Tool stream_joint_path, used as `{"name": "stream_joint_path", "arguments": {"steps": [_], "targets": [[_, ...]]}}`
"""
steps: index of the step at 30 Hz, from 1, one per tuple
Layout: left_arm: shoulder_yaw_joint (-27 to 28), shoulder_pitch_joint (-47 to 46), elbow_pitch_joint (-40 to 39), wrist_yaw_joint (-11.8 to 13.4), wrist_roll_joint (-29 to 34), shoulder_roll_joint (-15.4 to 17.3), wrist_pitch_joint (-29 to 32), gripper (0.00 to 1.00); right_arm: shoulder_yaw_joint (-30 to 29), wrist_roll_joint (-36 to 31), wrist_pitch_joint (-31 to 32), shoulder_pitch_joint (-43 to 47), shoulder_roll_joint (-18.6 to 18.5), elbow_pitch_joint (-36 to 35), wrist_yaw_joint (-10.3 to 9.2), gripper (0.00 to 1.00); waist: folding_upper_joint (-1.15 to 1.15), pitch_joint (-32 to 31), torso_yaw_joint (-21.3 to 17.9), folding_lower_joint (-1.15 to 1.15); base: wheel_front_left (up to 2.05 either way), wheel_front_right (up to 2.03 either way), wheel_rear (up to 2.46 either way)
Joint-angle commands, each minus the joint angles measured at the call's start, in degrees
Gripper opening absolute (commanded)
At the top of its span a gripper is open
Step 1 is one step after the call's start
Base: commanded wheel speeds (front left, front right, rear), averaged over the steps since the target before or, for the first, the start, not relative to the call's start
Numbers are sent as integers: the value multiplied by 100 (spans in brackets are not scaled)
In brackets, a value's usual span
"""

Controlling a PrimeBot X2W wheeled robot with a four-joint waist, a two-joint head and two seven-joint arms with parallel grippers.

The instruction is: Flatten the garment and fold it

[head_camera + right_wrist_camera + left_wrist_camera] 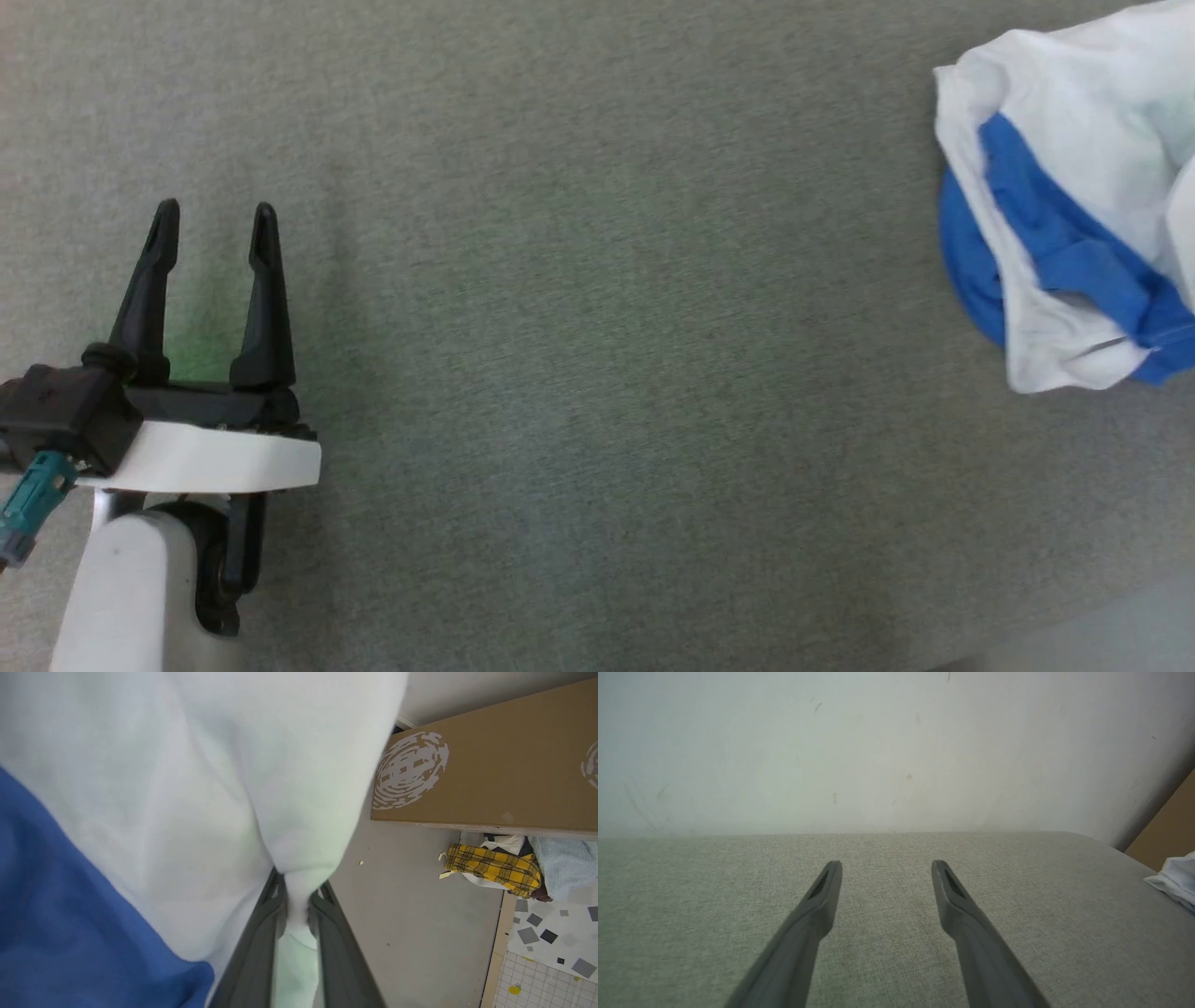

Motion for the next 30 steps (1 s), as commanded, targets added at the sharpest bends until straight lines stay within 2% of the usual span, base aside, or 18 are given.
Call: {"name": "stream_joint_path", "arguments": {"steps": [1, 4, 5, 6, 12, 15, 23, 30], "targets": [[-28, -146, -24, 33, 18, 14, -3, 100, -129, -157, -76, -128, 52, 92, -14, 0, 0, 127, 137, -1, 0, 0, 0], [-83, -193, 3, 30, 17, -2, -8, 100, -469, -403, -80, -172, 161, 359, -14, 0, 0, 132, 178, -1, 0, 0, 0], [-101, -204, 17, 29, 17, -7, -15, 100, -576, -528, -112, -184, 183, 419, -14, 16, 0, 122, 186, -1, 0, 0, 0], [-115, -214, 38, 26, 13, -12, -23, 100, -685, -640, -127, -189, 217, 483, -14, 100, 0, 101, 192, -1, 0, 0, 0], [-157, -141, 254, 18, -34, -57, -139, 100, -1260, -1160, -74, -178, 414, 629, -14, 100, 0, -275, 207, -1, 0, 0, 0], [-169, -65, 382, 21, -69, -111, -228, 100, -1540, -1152, -360, -217, 591, 395, -14, 100, 0, -587, 263, -1, 0, 0, 0], [-106, 182, 666, 103, -146, -274, -413, 100, -1817, -752, -1593, -31, 1231, -917, -14, 100, 0, -1503, 590, -1, 0, 0, 0], [-13, 398, 781, 234, -127, -350, -471, 100, -2005, -400, -2487, 675, 1905, -2162, -14, 100, 0, -2169, 1056, -1, 0, 0, 0]]}}
